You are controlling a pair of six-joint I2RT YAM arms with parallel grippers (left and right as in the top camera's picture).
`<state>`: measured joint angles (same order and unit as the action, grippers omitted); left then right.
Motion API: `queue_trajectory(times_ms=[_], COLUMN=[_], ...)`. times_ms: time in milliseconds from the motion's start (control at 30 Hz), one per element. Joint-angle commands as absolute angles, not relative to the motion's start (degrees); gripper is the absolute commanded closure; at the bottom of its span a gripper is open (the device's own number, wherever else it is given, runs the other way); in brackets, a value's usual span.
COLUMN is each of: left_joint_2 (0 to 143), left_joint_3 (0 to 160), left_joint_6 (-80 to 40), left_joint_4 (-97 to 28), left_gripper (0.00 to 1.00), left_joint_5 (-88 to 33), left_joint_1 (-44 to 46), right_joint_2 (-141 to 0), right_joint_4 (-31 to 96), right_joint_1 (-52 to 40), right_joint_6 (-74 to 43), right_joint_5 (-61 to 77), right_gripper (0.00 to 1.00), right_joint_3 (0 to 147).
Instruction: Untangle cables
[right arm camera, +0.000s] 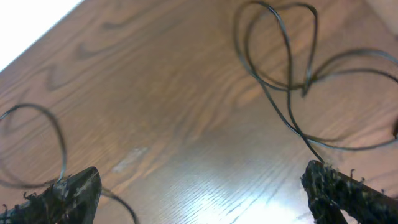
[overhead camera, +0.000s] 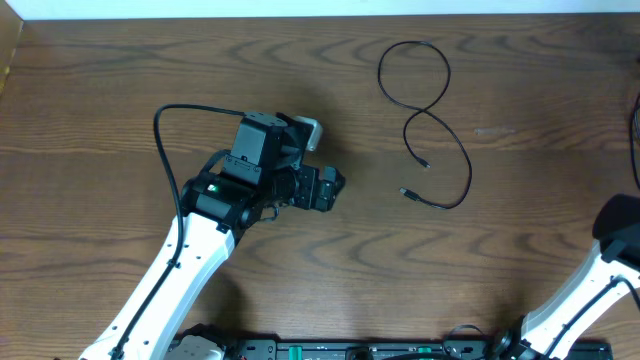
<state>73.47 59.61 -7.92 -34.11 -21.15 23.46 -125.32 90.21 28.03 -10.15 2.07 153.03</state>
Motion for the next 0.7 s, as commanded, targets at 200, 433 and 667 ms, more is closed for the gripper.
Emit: queue_trajectory(times_ms=[200,433,667], left_joint_2=[66.0,62.2,62.0], left_joint_3=[59.1,59.1,59.1], left_joint_6=[-10.4,-10.4,-11.9], left_joint_4=[-34.4,-34.6,-36.1], left_gripper=[0.04,0.04,0.04], left_joint_5=[-4.3,1.2,0.2], left_joint_1=[23.6,22.5,16.3], right_joint_2=[-121.2,-120.2,-118.5], right_joint_4=[91.4,90.8,90.8], right_joint_1=[15.5,5.6,-1.2], right_joint_6=[-6.1,-6.3,-7.7], right_joint_5=[-2.8,-10.4,-14.9], right_gripper=[0.01,0.01,0.01], right_joint_3=[153.2,153.2,153.2])
